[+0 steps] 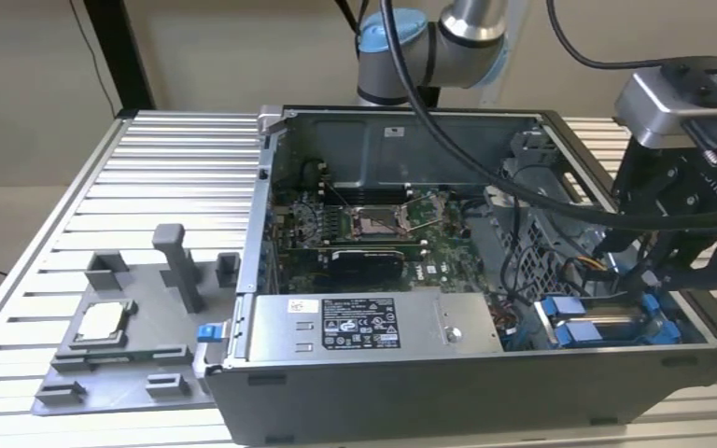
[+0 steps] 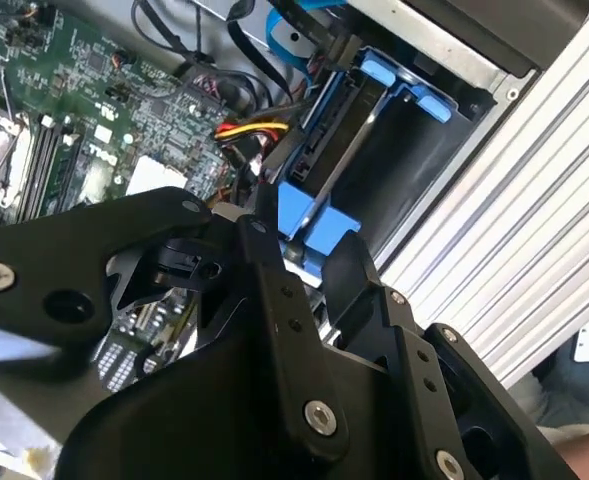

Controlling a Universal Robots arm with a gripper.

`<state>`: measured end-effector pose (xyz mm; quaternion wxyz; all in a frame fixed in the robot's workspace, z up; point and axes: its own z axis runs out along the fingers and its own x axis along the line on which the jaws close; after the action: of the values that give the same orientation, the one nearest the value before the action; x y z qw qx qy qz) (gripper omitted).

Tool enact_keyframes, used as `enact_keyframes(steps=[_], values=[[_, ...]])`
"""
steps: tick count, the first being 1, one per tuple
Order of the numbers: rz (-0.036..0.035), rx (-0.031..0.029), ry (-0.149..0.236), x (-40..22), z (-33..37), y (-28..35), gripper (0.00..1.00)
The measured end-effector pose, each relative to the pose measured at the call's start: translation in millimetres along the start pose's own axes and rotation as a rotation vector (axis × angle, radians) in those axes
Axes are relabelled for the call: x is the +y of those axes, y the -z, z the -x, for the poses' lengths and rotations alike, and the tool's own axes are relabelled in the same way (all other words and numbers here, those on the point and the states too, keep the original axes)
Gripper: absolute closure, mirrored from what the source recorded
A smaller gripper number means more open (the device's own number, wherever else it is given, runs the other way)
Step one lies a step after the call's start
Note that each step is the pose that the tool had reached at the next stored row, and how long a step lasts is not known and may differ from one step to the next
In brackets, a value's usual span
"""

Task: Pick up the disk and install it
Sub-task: 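Insert the disk into the insertion slot, then insert the first disk wire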

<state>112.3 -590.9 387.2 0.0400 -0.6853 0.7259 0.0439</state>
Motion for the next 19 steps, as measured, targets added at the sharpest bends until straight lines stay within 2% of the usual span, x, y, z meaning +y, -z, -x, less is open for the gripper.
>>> enact_keyframes(steps=[5, 10, 14, 19], values=[[-0.0074, -0.0006, -0.062, -1.0, -1.0, -8.9, 0.00], [-0.0116, -0.0030, -0.099, -2.2, -1.9, -17.8, 0.00], [-0.0122, -0.0157, -0.116, -2.7, -2.3, -22.6, 0.00], [-0.0113, -0.0383, -0.130, -2.9, -2.0, -27.0, 0.00]])
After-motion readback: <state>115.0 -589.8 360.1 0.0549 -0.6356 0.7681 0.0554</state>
